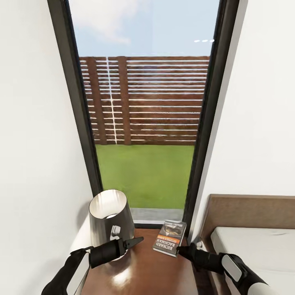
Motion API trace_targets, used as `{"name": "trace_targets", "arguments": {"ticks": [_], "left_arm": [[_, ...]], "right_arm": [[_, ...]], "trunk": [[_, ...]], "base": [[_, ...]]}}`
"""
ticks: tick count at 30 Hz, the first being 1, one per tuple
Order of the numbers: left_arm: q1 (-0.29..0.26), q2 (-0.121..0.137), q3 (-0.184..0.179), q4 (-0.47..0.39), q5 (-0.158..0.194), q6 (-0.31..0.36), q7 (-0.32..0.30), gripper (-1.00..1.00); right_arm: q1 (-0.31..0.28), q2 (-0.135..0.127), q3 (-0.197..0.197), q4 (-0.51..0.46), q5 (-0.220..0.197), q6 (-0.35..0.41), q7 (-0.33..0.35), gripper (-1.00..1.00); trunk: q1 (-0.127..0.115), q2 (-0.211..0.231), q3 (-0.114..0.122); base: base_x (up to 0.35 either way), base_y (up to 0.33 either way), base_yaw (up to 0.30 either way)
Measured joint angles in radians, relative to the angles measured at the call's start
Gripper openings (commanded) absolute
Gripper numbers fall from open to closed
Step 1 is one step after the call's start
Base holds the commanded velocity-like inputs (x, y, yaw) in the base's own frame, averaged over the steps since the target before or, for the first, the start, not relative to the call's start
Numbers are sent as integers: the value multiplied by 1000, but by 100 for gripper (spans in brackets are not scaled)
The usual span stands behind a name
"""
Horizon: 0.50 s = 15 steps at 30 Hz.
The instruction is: In the bedroom, move the book from the bed onto either nightstand, and place the two sandals side by side next to the bed.
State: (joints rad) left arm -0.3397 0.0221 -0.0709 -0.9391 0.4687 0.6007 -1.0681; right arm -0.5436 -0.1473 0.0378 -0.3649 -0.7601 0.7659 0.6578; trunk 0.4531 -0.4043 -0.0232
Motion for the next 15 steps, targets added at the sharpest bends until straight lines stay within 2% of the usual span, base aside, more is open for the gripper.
{"name": "trace_targets", "arguments": {"ticks": [10, 12, 15], "left_arm": [[0, 0, 0, 0, 1, 0, 1, 100], [0, 0, 0, 1, 1, 0, 1, 100], [0, 0, 0, 1, 2, 0, 1, 100]], "right_arm": [[0, 19, 4, 2, -1, 10, -3, -100], [0, 38, 6, 2, -2, 12, -3, -100], [0, 93, 7, 4, -1, 13, -3, -100]], "trunk": [[38, -70, -32], [46, -84, -38], [58, -105, -47]], "base": [[0, 0, 0], [0, 0, 0], [0, 0, 0]]}}
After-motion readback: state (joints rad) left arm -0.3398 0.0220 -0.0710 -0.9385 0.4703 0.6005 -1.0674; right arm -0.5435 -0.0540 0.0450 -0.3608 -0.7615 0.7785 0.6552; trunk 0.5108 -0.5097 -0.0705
